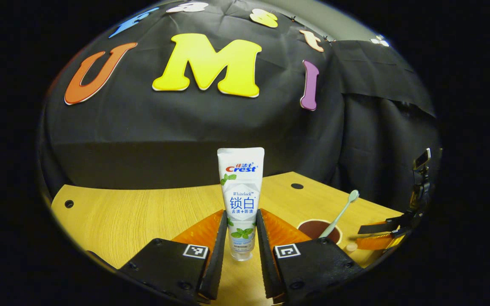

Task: Put the toothbrush and toothpaste on the desktop into the cup, then pick up the cup and place it on the coaster on the desktop.

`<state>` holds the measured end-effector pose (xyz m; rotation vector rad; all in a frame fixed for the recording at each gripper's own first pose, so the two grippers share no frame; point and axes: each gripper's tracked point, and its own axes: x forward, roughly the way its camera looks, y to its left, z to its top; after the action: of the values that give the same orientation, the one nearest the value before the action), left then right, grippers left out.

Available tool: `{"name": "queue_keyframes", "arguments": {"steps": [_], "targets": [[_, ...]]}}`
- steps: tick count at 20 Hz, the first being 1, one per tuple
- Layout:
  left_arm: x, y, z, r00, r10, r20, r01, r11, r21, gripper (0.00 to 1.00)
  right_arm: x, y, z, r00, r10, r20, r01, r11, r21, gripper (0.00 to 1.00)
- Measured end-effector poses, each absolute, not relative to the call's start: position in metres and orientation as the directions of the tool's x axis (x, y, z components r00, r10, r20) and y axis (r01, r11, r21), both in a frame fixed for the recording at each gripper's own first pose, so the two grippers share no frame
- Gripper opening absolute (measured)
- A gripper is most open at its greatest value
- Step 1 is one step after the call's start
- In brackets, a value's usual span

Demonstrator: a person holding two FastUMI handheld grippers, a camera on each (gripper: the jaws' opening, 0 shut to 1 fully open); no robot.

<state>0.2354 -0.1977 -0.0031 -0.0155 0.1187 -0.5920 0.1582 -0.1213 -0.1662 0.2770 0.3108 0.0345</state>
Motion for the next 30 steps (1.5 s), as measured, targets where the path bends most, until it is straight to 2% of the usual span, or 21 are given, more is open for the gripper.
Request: {"name": "queue_keyframes", "arguments": {"steps": [1,4,6,7,10,11,12,14,15,16,17,19,21,22,25,27,30], "targets": [[0.225,-0.210,0.009,0.811,-0.578,-0.085,0.576,0.816,-0.052,0.42,0.158,-0.122,-0.163,0.956,0.075,-0.284,0.006,0.961,0.276,0.96],[0.206,-0.240,0.031,0.780,-0.625,-0.028,0.623,0.781,-0.053,0.43,0.156,-0.124,-0.164,0.957,0.076,-0.280,0.011,0.955,0.296,0.96],[0.199,-0.257,0.036,0.765,-0.644,-0.020,0.643,0.764,-0.056,0.43,0.156,-0.127,-0.163,0.959,0.074,-0.274,0.016,0.949,0.313,0.93],[0.199,-0.261,0.036,0.761,-0.648,-0.019,0.646,0.761,-0.059,0.43,0.155,-0.128,-0.165,0.959,0.070,-0.275,0.021,0.950,0.313,0.96],[0.192,-0.269,0.028,0.747,-0.663,-0.042,0.662,0.748,-0.041,0.43,0.155,-0.127,-0.165,0.960,0.059,-0.275,0.024,0.957,0.289,0.96],[0.191,-0.270,0.024,0.747,-0.663,-0.048,0.662,0.749,-0.035,0.43,0.156,-0.127,-0.165,0.961,0.053,-0.273,0.025,0.961,0.277,0.93],[0.188,-0.272,0.020,0.742,-0.668,-0.056,0.668,0.744,-0.028,0.45,0.156,-0.128,-0.165,0.962,0.042,-0.271,0.032,0.965,0.260,0.96],[0.182,-0.272,0.030,0.737,-0.675,-0.030,0.674,0.738,-0.020,0.46,0.153,-0.126,-0.162,0.963,0.032,-0.267,0.036,0.968,0.247,0.96],[0.180,-0.267,0.036,0.746,-0.666,-0.012,0.665,0.746,-0.013,0.47,0.151,-0.126,-0.157,0.965,0.024,-0.261,0.040,0.971,0.236,0.93],[0.176,-0.265,0.040,0.751,-0.661,-0.005,0.661,0.751,-0.014,0.58,0.149,-0.125,-0.150,0.967,0.018,-0.256,0.039,0.976,0.216,0.96],[0.171,-0.262,0.042,0.753,-0.658,0.001,0.658,0.753,-0.015,0.62,0.146,-0.119,-0.142,0.967,0.026,-0.253,0.025,0.980,0.196,0.96],[0.166,-0.248,0.044,0.781,-0.625,0.011,0.625,0.781,-0.002,0.80,0.144,-0.112,-0.125,0.966,0.033,-0.258,0.010,0.986,0.164,0.96],[0.159,-0.229,0.041,0.813,-0.583,0.015,0.583,0.813,0.007,0.90,0.144,-0.100,-0.113,0.953,0.052,-0.299,-0.007,0.988,0.151,0.93],[0.152,-0.221,0.041,0.818,-0.575,0.021,0.575,0.818,0.007,0.92,0.148,-0.083,-0.104,0.942,0.094,-0.322,-0.048,0.988,0.147,0.94],[0.134,-0.186,0.039,0.857,-0.513,0.052,0.512,0.858,0.025,0.93,0.164,-0.066,-0.105,0.906,0.108,-0.408,-0.080,0.993,0.086,0.95],[0.117,-0.156,0.030,0.897,-0.433,0.091,0.433,0.901,0.030,0.93,0.178,-0.037,-0.124,0.839,0.139,-0.526,-0.106,0.990,0.092,0.96],[0.099,-0.120,0.012,0.934,-0.339,0.113,0.330,0.940,0.090,0.93,0.196,-0.033,-0.141,0.761,0.073,-0.645,-0.040,0.997,0.066,0.93]]}}
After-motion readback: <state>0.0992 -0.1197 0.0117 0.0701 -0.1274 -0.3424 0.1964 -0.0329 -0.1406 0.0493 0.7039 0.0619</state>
